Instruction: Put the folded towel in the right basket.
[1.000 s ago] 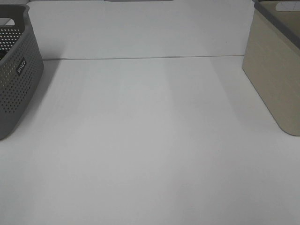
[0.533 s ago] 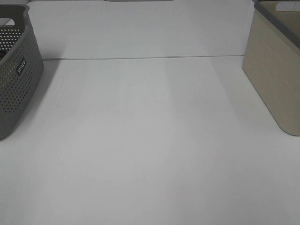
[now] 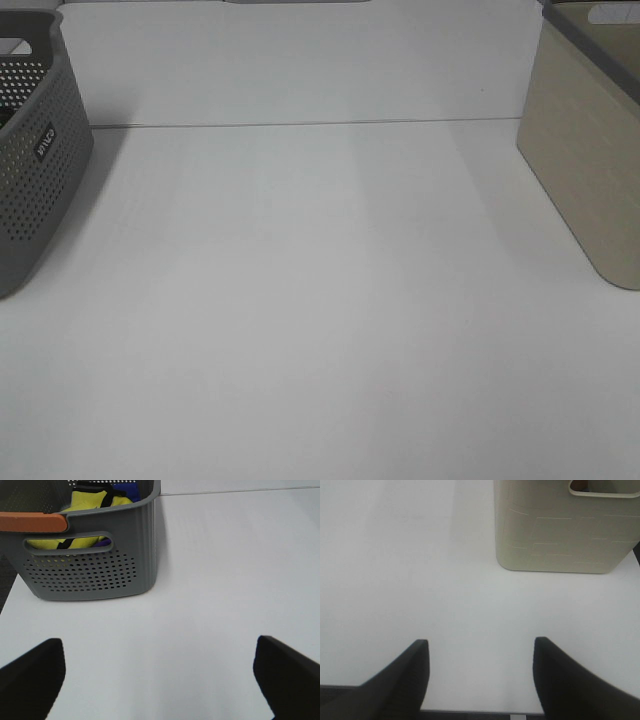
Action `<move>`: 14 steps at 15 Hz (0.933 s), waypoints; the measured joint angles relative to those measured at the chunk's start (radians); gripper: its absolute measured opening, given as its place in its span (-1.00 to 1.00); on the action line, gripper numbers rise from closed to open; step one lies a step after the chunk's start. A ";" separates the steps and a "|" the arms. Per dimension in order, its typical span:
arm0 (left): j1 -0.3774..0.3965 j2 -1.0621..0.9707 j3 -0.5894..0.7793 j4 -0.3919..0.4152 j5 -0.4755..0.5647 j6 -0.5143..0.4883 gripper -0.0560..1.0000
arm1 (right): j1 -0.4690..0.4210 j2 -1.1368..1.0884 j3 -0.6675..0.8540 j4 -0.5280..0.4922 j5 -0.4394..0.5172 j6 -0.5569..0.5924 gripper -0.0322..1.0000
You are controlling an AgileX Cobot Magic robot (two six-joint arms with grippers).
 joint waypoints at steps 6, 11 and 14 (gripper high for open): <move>0.000 0.000 0.000 0.000 0.000 0.000 0.94 | -0.077 -0.071 0.000 0.000 -0.005 0.000 0.19; 0.000 0.000 0.000 0.000 0.000 0.000 0.94 | -0.077 -0.093 0.000 0.013 -0.005 0.000 0.19; 0.000 0.000 0.000 0.000 0.000 0.000 0.94 | -0.077 -0.093 0.000 0.013 -0.005 0.000 0.19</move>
